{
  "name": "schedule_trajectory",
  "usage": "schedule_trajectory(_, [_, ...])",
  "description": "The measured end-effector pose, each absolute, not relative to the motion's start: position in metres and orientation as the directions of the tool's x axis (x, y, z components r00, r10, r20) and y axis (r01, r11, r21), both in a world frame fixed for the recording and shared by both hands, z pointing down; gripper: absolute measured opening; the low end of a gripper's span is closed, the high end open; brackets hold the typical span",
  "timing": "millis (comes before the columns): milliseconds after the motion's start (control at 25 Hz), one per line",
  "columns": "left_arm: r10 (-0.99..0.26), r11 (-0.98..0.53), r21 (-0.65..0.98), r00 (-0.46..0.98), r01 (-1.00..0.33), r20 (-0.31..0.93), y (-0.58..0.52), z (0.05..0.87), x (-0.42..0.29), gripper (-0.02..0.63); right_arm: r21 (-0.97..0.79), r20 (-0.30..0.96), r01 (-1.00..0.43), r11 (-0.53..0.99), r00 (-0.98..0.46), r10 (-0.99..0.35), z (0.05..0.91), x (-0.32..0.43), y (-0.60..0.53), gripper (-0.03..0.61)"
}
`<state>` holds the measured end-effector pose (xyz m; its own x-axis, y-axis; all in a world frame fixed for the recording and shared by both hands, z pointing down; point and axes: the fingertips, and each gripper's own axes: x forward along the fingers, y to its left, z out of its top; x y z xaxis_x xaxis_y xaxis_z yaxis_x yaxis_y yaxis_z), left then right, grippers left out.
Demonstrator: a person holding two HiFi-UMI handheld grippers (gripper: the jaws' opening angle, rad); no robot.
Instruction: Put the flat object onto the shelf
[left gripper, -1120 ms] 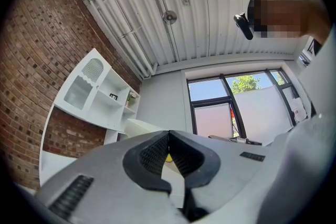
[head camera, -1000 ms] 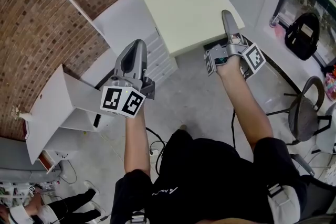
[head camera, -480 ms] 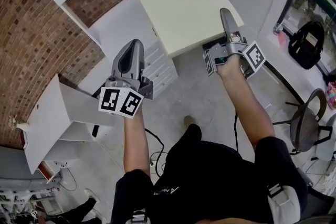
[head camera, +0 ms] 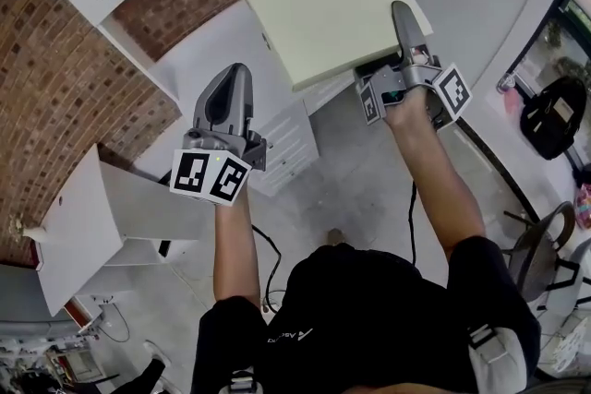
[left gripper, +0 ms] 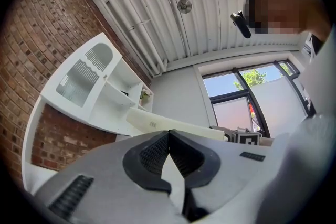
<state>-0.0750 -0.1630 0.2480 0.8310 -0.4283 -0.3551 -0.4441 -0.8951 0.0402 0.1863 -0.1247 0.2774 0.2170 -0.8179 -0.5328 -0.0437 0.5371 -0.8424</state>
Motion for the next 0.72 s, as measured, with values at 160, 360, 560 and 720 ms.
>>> schedule_trajectory(160, [-0.436, -0.890, 0.030, 0.831, -0.455, -0.346, -0.206, 0.243, -0.064, -0.002, -0.830, -0.552, -0.035, 0.557, 0.204, -0.809, 0.258, 0.199, -0.179, 0.296])
schedule_trajectory(360, [-0.460, -0.877, 0.026, 0.820, -0.480, -0.340, -0.252, 0.243, -0.053, -0.002, -0.824, -0.562, -0.030, 0.566, 0.173, -0.809, 0.242, 0.213, -0.243, 0.296])
schedule_trajectory(560, [-0.488, -0.858, 0.015, 0.807, -0.513, -0.333, -0.289, 0.248, -0.030, -0.002, -0.816, -0.570, 0.006, 0.577, 0.148, -0.808, 0.238, 0.235, -0.301, 0.296])
schedule_trajectory(720, [-0.544, -0.820, 0.014, 0.770, -0.573, -0.334, -0.333, 0.244, -0.015, -0.002, -0.817, -0.570, 0.036, 0.575, 0.094, -0.816, 0.230, 0.246, -0.363, 0.296])
